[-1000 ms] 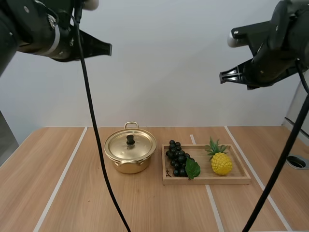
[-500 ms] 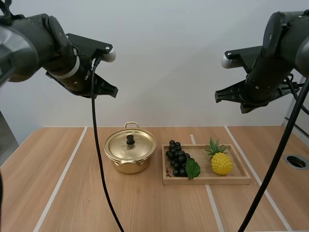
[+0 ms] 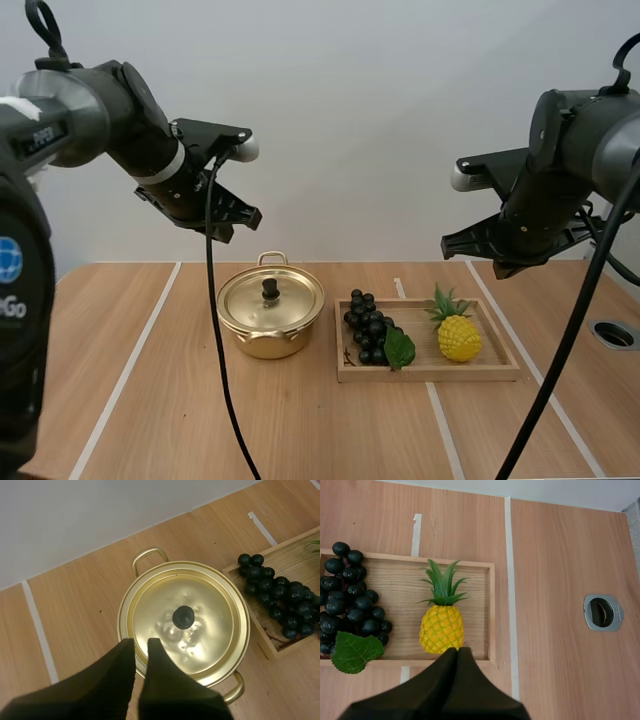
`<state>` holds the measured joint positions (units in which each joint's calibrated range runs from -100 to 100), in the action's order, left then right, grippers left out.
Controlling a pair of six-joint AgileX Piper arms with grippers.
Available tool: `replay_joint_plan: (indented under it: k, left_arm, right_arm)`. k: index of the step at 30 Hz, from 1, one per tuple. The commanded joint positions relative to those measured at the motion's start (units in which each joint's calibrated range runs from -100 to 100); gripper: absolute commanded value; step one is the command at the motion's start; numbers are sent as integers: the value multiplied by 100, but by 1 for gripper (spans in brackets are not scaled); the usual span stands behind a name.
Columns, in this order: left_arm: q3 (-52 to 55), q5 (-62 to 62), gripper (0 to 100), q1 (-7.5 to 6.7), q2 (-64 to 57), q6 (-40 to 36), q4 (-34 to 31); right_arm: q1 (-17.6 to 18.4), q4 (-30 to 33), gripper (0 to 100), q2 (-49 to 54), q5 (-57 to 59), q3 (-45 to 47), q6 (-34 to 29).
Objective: Open the pot, put the pineapple inside, and close it
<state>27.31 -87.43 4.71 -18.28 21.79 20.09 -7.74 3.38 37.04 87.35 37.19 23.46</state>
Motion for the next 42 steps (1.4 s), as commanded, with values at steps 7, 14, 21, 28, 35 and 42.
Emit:
replay_joint_plan:
  k: [7, 14, 21, 28, 35, 42]
  left_arm:
    - [-26, -507, 74, 14, 520, 390, 527]
    - [-26, -456, 93, 14, 895, 697, 735]
    - [-26, 55, 100, 14, 1191, 981, 976]
    - [-26, 430, 100, -33, 1694, 1252, 1182]
    - [-26, 825, 100, -354, 2059, 1242, 1026]
    - [-26, 1485, 100, -597, 2104, 919, 267]
  right_arm:
    - [-18, -8, 0, 32, -174, 14, 155]
    - [-18, -8, 0, 12, -350, 14, 155]
    - [-18, -8, 0, -385, -377, 14, 155]
    - [-18, -19, 0, -601, -356, 14, 155]
    - [-18, -19, 0, -599, -408, 14, 155]
    - [-18, -19, 0, -599, -408, 14, 155]
